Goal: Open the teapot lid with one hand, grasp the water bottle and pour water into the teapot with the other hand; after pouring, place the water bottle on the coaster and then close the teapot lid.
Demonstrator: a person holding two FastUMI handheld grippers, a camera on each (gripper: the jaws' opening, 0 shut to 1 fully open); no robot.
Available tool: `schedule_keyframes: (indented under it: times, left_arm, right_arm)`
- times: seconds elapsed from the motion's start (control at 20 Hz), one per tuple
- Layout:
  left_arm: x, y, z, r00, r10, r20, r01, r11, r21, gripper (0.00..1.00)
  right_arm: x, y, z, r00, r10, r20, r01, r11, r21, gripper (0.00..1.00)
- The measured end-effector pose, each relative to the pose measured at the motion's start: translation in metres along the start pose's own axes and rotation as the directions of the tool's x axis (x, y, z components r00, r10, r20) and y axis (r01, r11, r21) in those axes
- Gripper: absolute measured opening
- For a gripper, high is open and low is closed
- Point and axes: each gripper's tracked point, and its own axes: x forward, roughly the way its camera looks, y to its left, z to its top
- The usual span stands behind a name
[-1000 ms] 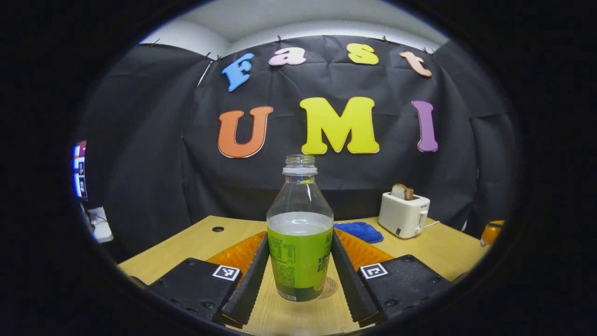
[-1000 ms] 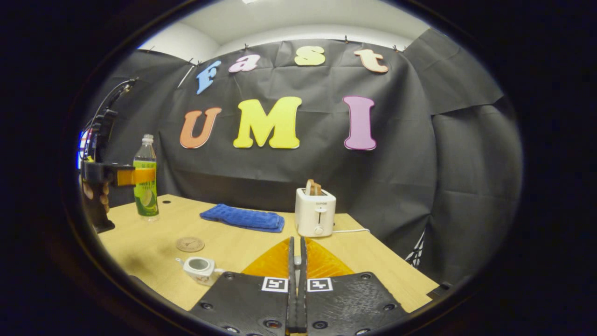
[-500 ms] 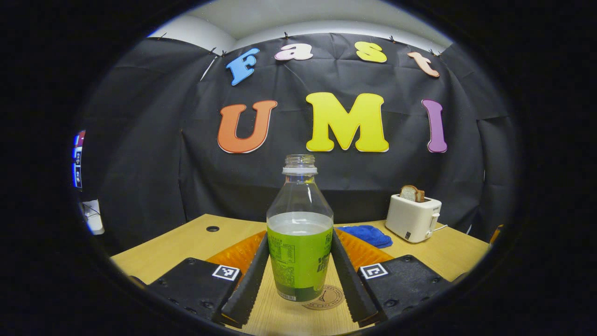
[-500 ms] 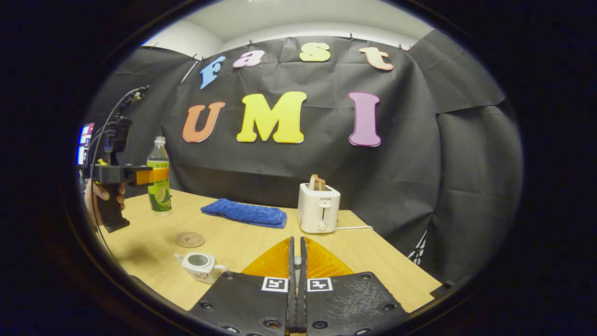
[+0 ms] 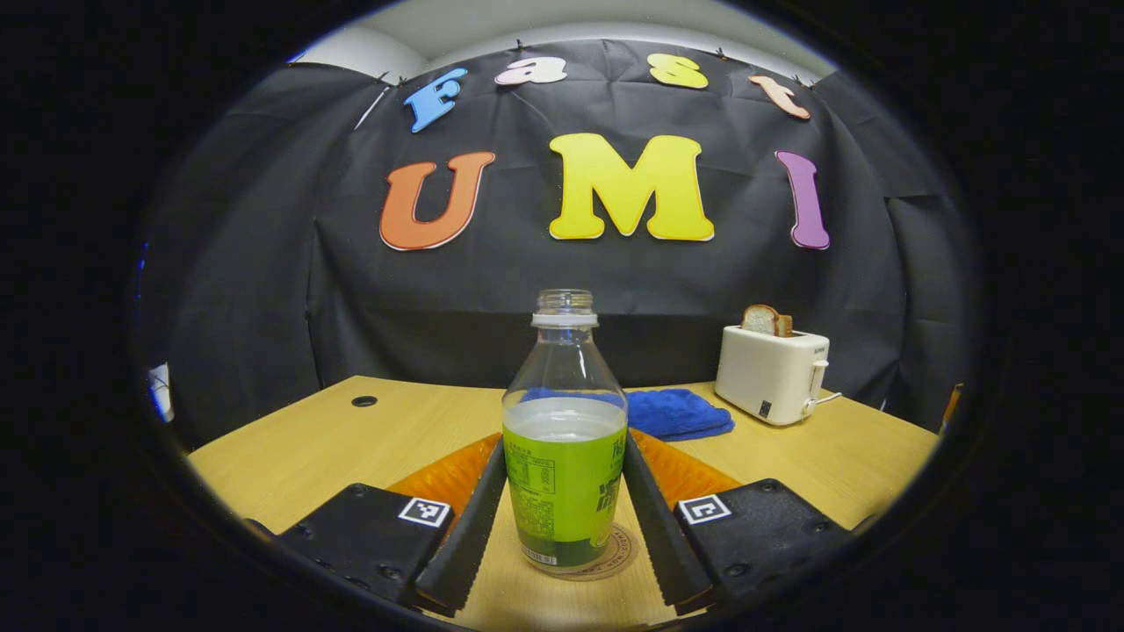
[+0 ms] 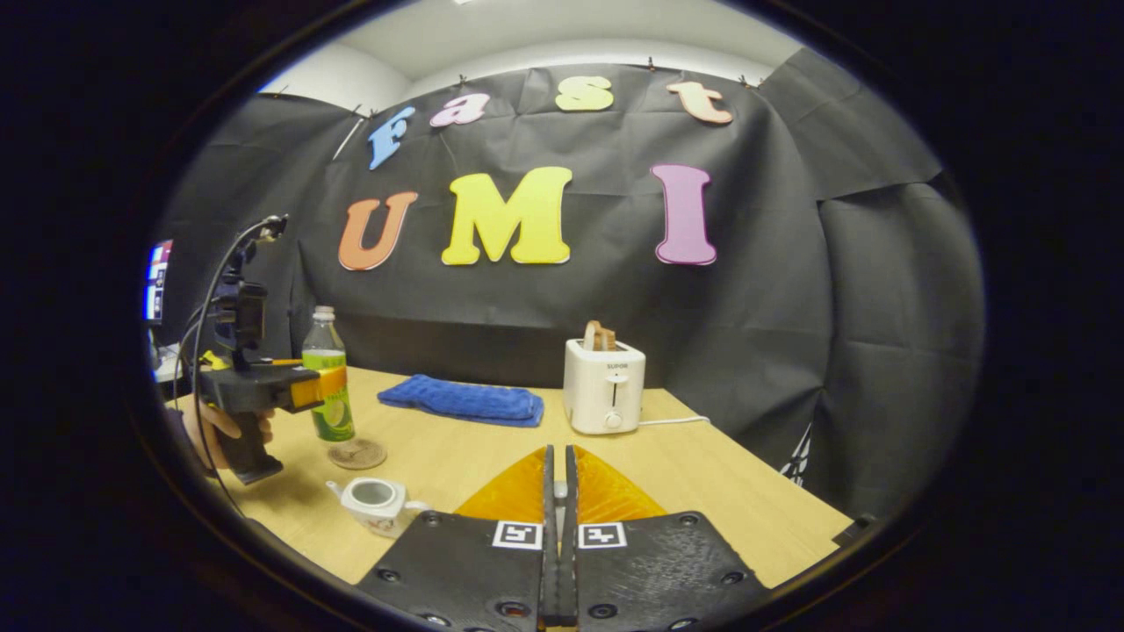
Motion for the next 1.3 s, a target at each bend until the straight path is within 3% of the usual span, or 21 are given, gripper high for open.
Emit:
schedule_keyframes:
  times: [0.45, 0.55, 0.6, 0.65, 0.95, 1.1, 1.3]
  left_arm:
    - [0.006, -0.019, -0.011, 1.0, -0.027, 0.014, 0.027, 0.999, 0.04, 0.81]
    - [0.002, -0.016, -0.005, 0.999, -0.008, 0.038, 0.005, 0.998, 0.062, 0.83]
    - [-0.001, -0.016, 0.001, 0.999, -0.003, 0.05, 0.0, 0.998, 0.067, 0.92]
    - [-0.005, -0.018, 0.006, 0.998, -0.009, 0.062, 0.004, 0.998, 0.07, 0.95]
    - [-0.021, -0.02, 0.031, 0.994, -0.016, 0.106, 0.006, 0.995, 0.099, 0.97]
    - [-0.042, -0.018, 0.044, 0.994, -0.021, 0.107, 0.012, 0.996, 0.084, 0.96]
    - [-0.087, -0.011, 0.073, 0.982, 0.022, 0.186, -0.045, 0.991, 0.123, 0.96]
  right_arm:
    - [0.005, 0.013, -0.012, 1.0, 0.014, -0.024, -0.015, 0.999, -0.028, 0.0]
    - [0.004, 0.016, -0.011, 1.0, 0.019, -0.02, -0.019, 0.999, -0.031, 0.0]
    - [0.003, 0.018, -0.011, 1.0, 0.022, -0.018, -0.023, 0.999, -0.032, 0.0]
    - [0.003, 0.02, -0.011, 0.999, 0.026, -0.018, -0.027, 0.999, -0.035, 0.0]
    - [0.001, 0.034, -0.011, 0.999, 0.048, -0.017, -0.049, 0.997, -0.057, 0.0]
    - [-0.003, 0.054, -0.006, 0.994, 0.105, 0.01, -0.104, 0.994, -0.042, 0.0]
    - [-0.007, 0.08, -0.006, 0.981, 0.189, 0.03, -0.189, 0.982, -0.03, 0.0]
